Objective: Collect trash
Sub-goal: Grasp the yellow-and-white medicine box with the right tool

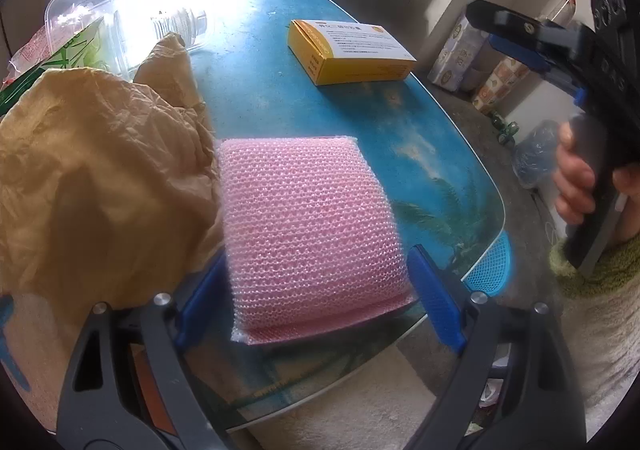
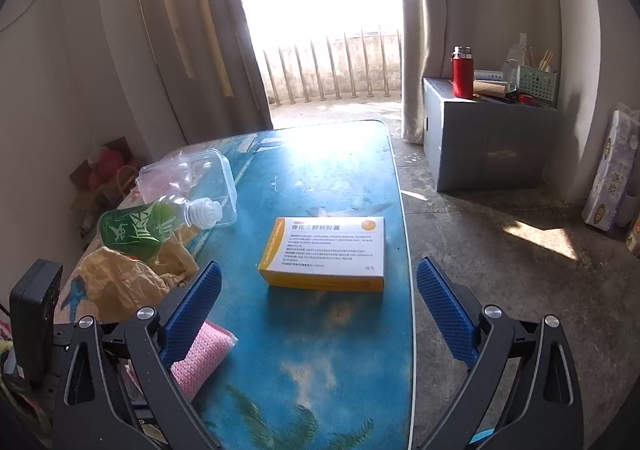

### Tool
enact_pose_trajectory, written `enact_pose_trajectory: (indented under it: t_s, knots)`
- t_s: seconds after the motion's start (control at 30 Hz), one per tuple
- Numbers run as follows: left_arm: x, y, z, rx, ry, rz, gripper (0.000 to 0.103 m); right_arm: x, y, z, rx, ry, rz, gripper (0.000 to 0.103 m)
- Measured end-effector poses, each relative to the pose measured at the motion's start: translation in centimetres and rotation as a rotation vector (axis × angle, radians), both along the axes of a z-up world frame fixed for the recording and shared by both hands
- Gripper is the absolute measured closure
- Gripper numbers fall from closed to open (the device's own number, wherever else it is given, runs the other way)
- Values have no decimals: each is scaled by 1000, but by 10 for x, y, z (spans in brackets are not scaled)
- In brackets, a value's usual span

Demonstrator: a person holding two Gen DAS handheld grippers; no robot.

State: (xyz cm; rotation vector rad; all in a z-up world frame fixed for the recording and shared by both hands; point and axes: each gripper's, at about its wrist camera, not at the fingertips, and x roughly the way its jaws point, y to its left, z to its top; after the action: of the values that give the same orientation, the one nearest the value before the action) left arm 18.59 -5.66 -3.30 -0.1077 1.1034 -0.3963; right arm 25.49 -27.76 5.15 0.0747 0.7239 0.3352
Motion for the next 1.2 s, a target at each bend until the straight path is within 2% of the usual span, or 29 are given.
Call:
enact_pose_trajectory:
  t_s: [0.1,0.17,0.23,0.3,0.37,0.5,0.63,0.77,0.83,0.9,1.07,1.2]
  knots:
    - [-7,2,0,-8,-9,7,19,64,10,-9,56,104,49,8]
    - [-9,0,-1,-3,-16,-2,19,107,15,-21,62,185,8,8]
    - [-13,0,-3,-3,-22,-12,21,144,21,-39,63,283,21,8]
    - [-16,-1,-3,-3,-23,-20,21,169,21,-58,41,365,-39,8]
    - [-20,0,-3,-7,-27,-30,21,181,18,-74,69,446,-55,8]
    - [-21,2,-2,-14,-40,-44,21,166,6,-74,143,474,-45,8]
    - [-19,7,-3,-46,-35,-43,21,129,-7,-78,216,533,-20,8]
    - [-18,10,-3,-67,-27,-38,21,85,-8,-78,226,562,39,8]
    - [-17,13,-4,-75,-21,-30,21,70,-7,-75,212,566,74,8]
    - [-17,15,-4,-77,-22,-23,21,62,-4,-64,163,526,83,8]
    - [-16,17,-2,-72,-22,-13,21,67,16,-32,-58,327,79,8]
    - [-20,16,-1,-66,-27,-13,21,86,49,-31,-267,207,159,8]
